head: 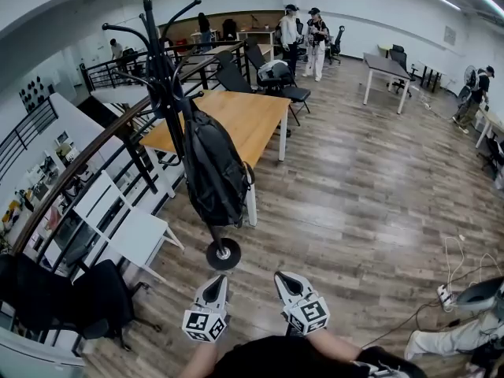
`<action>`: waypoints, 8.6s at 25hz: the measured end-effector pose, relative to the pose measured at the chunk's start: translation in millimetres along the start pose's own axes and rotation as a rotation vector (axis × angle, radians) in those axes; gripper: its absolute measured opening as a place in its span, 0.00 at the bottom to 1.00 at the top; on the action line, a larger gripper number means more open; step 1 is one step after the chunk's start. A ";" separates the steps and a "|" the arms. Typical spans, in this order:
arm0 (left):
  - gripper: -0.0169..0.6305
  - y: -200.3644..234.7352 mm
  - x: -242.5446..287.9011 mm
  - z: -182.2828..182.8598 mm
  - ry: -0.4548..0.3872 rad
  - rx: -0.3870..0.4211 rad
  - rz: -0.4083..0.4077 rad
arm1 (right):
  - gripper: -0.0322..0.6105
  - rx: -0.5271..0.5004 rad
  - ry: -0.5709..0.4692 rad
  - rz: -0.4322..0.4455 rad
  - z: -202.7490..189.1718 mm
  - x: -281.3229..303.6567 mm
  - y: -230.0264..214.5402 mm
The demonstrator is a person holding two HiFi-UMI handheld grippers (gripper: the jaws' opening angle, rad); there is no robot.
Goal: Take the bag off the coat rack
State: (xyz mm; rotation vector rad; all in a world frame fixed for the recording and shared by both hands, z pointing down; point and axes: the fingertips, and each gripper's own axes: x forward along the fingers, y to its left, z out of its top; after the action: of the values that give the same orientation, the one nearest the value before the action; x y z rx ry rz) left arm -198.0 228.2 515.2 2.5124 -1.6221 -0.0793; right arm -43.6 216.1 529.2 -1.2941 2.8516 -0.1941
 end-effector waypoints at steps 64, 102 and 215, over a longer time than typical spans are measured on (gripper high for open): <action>0.05 177.4 220.5 99.0 -0.162 0.030 0.241 | 0.10 0.004 0.029 0.102 39.3 257.8 -212.6; 0.33 177.9 246.7 129.1 -0.175 0.006 1.117 | 0.33 0.106 0.099 1.354 123.2 517.9 -186.8; 0.08 -6.8 395.8 124.5 -0.244 -0.029 0.991 | 0.13 0.152 0.025 1.427 186.1 368.1 -346.3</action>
State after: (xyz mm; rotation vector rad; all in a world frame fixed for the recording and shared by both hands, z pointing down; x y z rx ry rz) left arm -43.7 -141.1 405.7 1.4534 -2.7107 -0.2866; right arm -16.7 -306.4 401.5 0.8603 2.8757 -0.3432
